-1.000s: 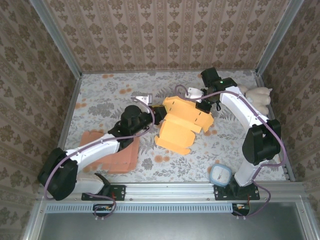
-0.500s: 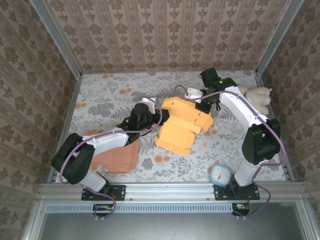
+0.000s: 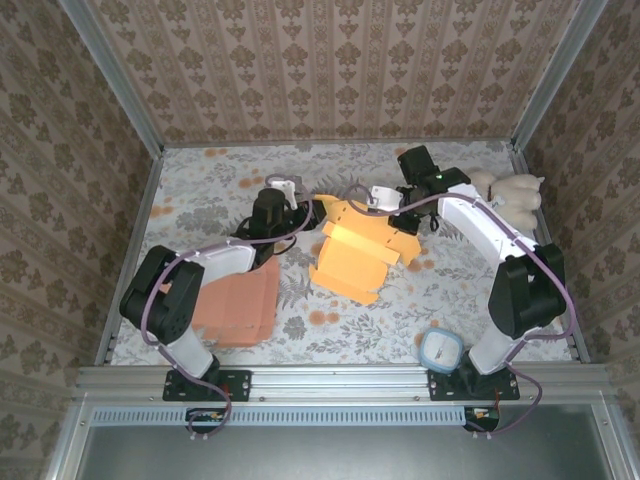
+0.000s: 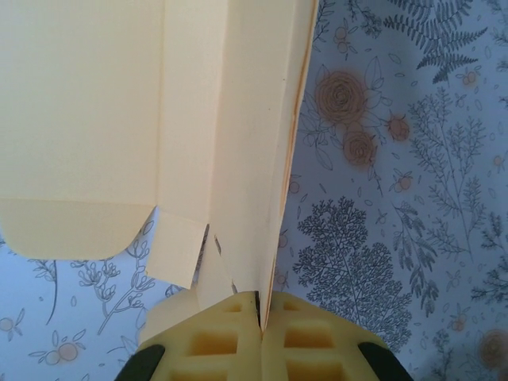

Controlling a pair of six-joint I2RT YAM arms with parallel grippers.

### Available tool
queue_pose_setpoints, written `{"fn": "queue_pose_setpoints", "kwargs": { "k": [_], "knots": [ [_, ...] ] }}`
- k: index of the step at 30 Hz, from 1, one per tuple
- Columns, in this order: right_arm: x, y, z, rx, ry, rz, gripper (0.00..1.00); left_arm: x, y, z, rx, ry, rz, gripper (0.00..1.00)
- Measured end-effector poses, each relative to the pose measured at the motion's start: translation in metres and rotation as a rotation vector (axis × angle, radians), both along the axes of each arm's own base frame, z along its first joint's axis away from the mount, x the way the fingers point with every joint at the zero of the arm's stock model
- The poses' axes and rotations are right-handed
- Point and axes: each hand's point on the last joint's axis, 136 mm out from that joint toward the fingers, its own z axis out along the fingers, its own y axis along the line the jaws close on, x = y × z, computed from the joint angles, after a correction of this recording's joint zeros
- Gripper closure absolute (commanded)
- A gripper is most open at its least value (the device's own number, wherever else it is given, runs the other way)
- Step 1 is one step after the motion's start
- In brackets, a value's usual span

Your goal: Fold the paper box

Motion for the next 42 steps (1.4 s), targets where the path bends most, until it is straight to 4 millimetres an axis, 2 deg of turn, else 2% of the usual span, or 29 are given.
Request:
{"fn": "queue_pose_setpoints", "kwargs": {
  "k": [10, 14, 19, 25, 29, 36, 42],
  "knots": [
    [0.018, 0.005, 0.007, -0.067, -0.128, -0.012, 1.0, 0.004, -0.009, 0.005, -0.008, 0.002, -0.021, 0.76],
    [0.022, 0.011, 0.012, -0.061, -0.162, -0.021, 1.0, -0.004, -0.023, 0.008, -0.004, 0.0, -0.056, 0.76],
    [0.017, 0.023, 0.013, -0.058, -0.164, 0.003, 1.0, -0.01, -0.038, 0.019, -0.015, -0.02, -0.089, 0.76],
    [0.017, 0.025, 0.013, -0.057, -0.166, -0.004, 1.0, -0.007, -0.034, 0.017, -0.005, -0.014, -0.079, 0.76],
    [0.018, 0.026, 0.012, -0.053, -0.174, -0.002, 1.0, -0.001, -0.024, 0.012, -0.008, -0.013, -0.06, 0.77],
    [0.017, 0.029, 0.01, -0.053, -0.172, 0.004, 1.0, 0.011, 0.013, -0.027, 0.017, 0.052, 0.016, 0.77],
    [0.017, 0.029, 0.009, -0.046, -0.166, -0.011, 1.0, 0.011, 0.012, -0.042, 0.02, 0.081, 0.014, 0.73]
  ]
}}
